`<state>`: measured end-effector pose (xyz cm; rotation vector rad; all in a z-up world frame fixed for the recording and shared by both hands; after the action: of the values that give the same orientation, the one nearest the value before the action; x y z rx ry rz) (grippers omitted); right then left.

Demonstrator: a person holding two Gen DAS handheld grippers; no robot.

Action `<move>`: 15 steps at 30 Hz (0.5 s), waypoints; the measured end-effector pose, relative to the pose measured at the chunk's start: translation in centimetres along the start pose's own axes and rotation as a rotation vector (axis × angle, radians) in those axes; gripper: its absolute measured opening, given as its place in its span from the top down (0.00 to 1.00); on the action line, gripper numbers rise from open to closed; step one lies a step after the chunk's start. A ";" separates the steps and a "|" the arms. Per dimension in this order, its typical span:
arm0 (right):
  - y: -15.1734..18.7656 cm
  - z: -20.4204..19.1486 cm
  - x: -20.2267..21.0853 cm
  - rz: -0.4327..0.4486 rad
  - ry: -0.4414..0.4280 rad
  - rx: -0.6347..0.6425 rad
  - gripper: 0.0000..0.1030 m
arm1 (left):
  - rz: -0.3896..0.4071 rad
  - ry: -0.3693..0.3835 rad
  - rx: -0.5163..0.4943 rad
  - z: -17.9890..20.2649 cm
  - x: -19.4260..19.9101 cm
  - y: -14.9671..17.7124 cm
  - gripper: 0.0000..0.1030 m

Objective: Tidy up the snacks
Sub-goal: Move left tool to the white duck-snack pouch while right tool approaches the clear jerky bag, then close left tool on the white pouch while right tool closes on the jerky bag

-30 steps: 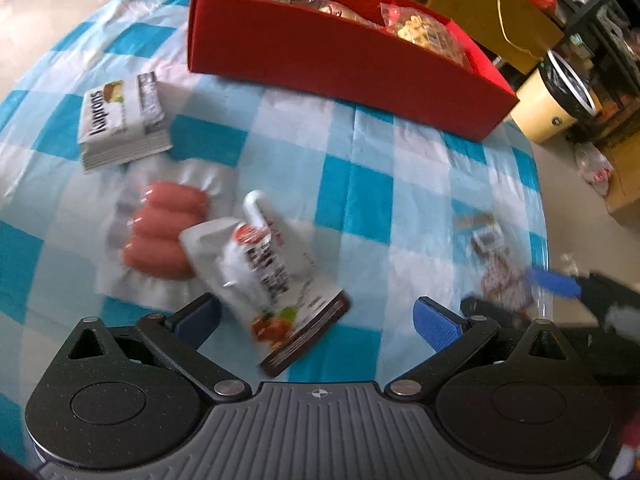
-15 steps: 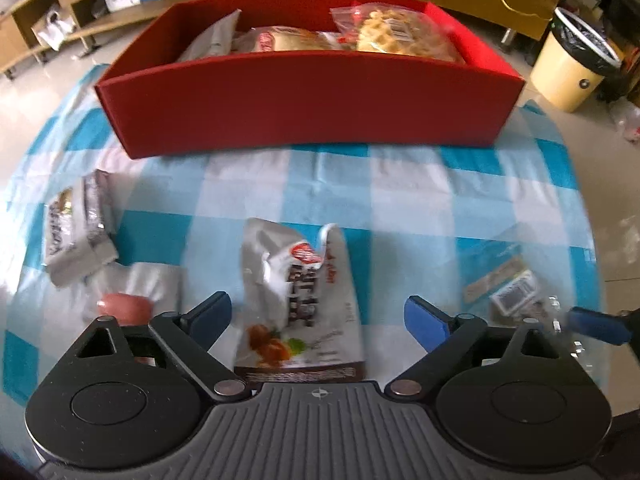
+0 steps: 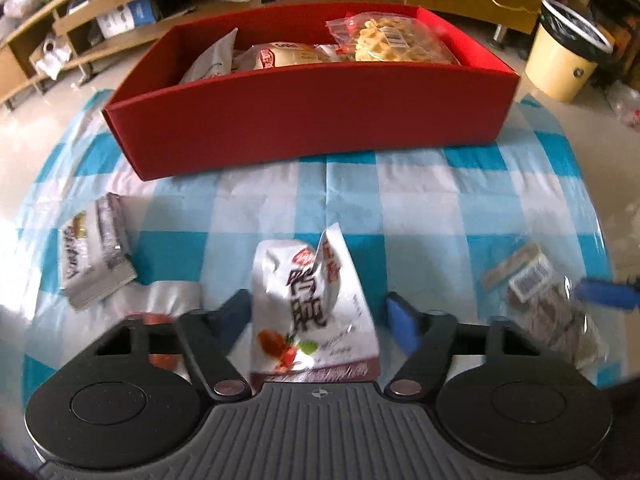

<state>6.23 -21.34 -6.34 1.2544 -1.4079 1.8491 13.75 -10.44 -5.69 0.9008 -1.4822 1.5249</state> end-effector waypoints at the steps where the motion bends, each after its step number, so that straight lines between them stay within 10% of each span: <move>1: 0.0 0.0 0.0 0.001 0.001 0.002 0.14 | -0.008 0.009 -0.006 0.0 0.2 0.2 0.34; 15: 0.6 -2.0 0.5 -0.004 -0.045 0.059 0.14 | -0.073 0.060 -0.064 -3.5 3.6 6.5 0.30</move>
<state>4.72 -19.74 -6.28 1.3341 -1.3827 1.8837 6.44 -6.62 -5.35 0.8550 -1.4317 1.4310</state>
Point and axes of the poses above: each gripper's, at about its wrist camera, not at the fingertips, and x roughly against the way its jaws point, z to its right, y to its underside, the point moved 3 cm from there along -x, roughly the way its jaws point, and after that the axes turned 15 degrees about x, right-handed, at the moved point
